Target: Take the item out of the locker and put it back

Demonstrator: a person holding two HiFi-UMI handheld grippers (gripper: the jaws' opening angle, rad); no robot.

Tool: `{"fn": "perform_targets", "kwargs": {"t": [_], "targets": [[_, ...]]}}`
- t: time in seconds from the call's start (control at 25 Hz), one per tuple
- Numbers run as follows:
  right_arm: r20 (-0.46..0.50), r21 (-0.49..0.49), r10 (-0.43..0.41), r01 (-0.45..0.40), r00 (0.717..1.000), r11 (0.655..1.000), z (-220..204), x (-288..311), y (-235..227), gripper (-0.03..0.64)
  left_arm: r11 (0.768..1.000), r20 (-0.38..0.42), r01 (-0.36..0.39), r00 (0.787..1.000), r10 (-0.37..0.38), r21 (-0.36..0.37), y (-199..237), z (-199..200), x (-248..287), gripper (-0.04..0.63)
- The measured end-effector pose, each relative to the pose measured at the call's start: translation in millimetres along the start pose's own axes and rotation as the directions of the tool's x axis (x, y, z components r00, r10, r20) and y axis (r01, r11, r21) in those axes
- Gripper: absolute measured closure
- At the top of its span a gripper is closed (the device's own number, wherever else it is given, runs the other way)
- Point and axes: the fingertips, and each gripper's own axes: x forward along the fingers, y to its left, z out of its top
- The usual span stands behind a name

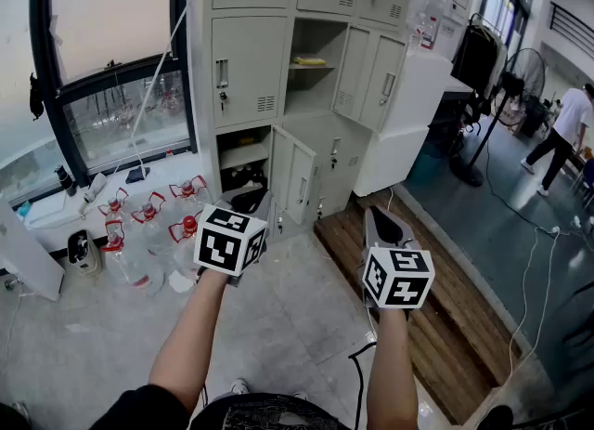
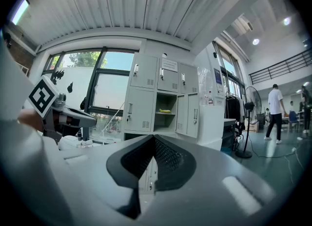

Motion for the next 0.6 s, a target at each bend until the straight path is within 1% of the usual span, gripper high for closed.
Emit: {"fn": "perform_targets", "kwargs": {"t": [0.36,0.6], "targets": [[0.016,0.000,0.006,-0.006,1.000,1.000,5.1,-3.3,-3.8,0.590,1.000,0.014,0.014,1.000,-0.014,-0.001,-11.3,8.7,2.0,0.595],[0.012,0.009,0.028,-0.028,1.000,1.000,1.3,-1.5,-5.1,0.542,1.000,0.003,0.009,1.000,-0.009,-0.001,-14.4,5.7,3.7,0.595]]}}
